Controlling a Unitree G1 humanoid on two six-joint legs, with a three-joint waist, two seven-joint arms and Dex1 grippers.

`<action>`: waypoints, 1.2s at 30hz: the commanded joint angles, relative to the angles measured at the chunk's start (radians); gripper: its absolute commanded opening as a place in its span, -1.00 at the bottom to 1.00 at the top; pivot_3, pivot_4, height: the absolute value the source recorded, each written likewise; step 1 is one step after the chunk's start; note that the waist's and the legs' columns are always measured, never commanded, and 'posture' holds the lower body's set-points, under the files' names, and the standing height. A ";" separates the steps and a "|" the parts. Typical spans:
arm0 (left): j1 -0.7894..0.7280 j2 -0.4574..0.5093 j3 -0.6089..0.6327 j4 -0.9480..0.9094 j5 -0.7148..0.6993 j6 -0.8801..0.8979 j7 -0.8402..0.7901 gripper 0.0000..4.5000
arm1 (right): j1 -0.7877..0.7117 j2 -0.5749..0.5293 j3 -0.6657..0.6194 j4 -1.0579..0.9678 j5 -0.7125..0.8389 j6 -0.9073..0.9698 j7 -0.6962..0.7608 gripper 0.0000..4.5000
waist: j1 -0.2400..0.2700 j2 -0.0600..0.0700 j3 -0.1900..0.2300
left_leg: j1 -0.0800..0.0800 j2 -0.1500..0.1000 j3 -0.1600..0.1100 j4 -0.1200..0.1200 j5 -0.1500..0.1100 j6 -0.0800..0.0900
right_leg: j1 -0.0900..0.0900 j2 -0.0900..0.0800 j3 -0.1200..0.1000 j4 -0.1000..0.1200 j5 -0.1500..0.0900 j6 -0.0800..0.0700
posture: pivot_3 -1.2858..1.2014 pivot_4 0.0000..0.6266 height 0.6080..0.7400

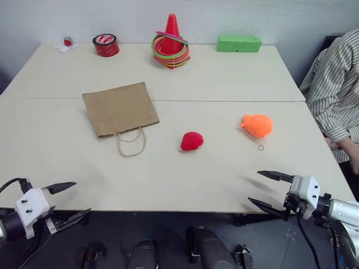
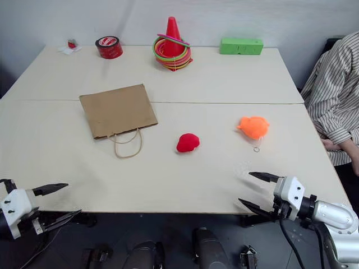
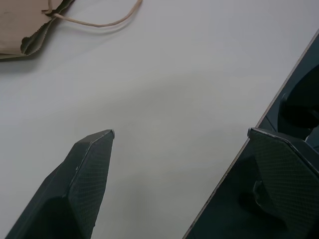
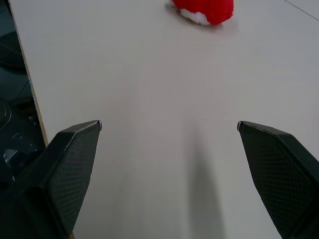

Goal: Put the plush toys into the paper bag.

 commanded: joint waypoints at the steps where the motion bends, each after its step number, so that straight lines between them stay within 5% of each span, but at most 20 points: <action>1: 0.008 -0.004 0.029 -0.027 -0.033 0.015 -0.009 1.00 | -0.018 0.022 0.005 -0.001 0.005 -0.024 -0.010 0.99 | 0.000 0.000 0.000 | 0.000 0.000 0.000 0.000 0.000 0.000 | 0.000 0.000 0.000 0.000 0.000 0.000 | 0.03 -0.52 1.00; 7: -0.223 0.057 -0.025 -0.109 -0.225 0.387 0.114 1.00 | -0.113 0.148 0.037 -0.130 0.120 0.091 -0.128 0.99 | 0.005 0.000 0.000 | 0.000 0.000 -0.001 0.001 0.000 0.000 | 0.000 0.000 0.000 0.002 0.000 0.001 | 0.03 -0.52 1.00; 15: -0.818 0.010 -0.437 0.199 0.152 0.236 0.237 1.00 | -0.276 0.285 0.144 -0.158 0.045 0.114 -0.263 0.99 | 0.021 0.001 -0.001 | 0.000 -0.001 -0.002 0.001 0.001 -0.003 | 0.000 0.002 0.001 0.005 0.001 0.001 | 0.03 -0.52 1.00; 18: -0.912 -0.013 -0.527 0.315 0.243 0.146 0.221 1.00 | -0.291 0.292 0.158 -0.141 0.018 0.101 -0.271 0.99 | 0.022 0.001 -0.001 | -0.003 0.000 0.000 0.005 0.002 -0.007 | -0.001 0.006 0.001 0.004 0.001 0.001 | 0.03 -0.52 1.00; 23: -0.999 -0.030 -0.600 0.436 0.312 0.026 0.196 0.32 | -0.281 0.283 0.147 -0.151 0.003 0.107 -0.285 1.00 | 0.018 0.001 -0.001 | -0.003 0.005 0.005 0.004 0.000 -0.008 | -0.003 0.007 0.003 0.002 0.001 0.001 | 0.03 -0.52 1.00; 31: -1.059 -0.047 -0.574 0.453 0.199 0.080 0.046 -0.79 | -0.236 0.255 0.149 -0.172 0.018 0.128 -0.268 1.00 | 0.023 0.001 -0.001 | -0.001 0.004 0.006 0.014 -0.001 -0.006 | -0.002 0.006 0.005 0.011 0.001 0.001 | 0.03 -0.52 1.00; 33: -1.064 -0.046 -0.556 0.434 0.159 0.125 0.022 -1.00 | -0.230 0.246 0.159 -0.181 0.031 0.149 -0.256 0.82 | 0.022 0.001 -0.001 | 0.000 0.004 0.006 0.015 -0.001 -0.006 | -0.002 0.007 0.005 0.013 0.001 0.001 | 0.03 -0.52 1.00; 36: -1.076 -0.048 -0.479 0.335 -0.019 0.303 -0.034 -1.00 | -0.259 0.256 0.201 -0.211 0.051 0.212 -0.253 0.43 | 0.021 0.001 0.000 | 0.000 0.004 0.006 0.015 -0.001 -0.007 | -0.002 0.007 0.005 0.014 0.000 0.001 | 0.03 -0.52 1.00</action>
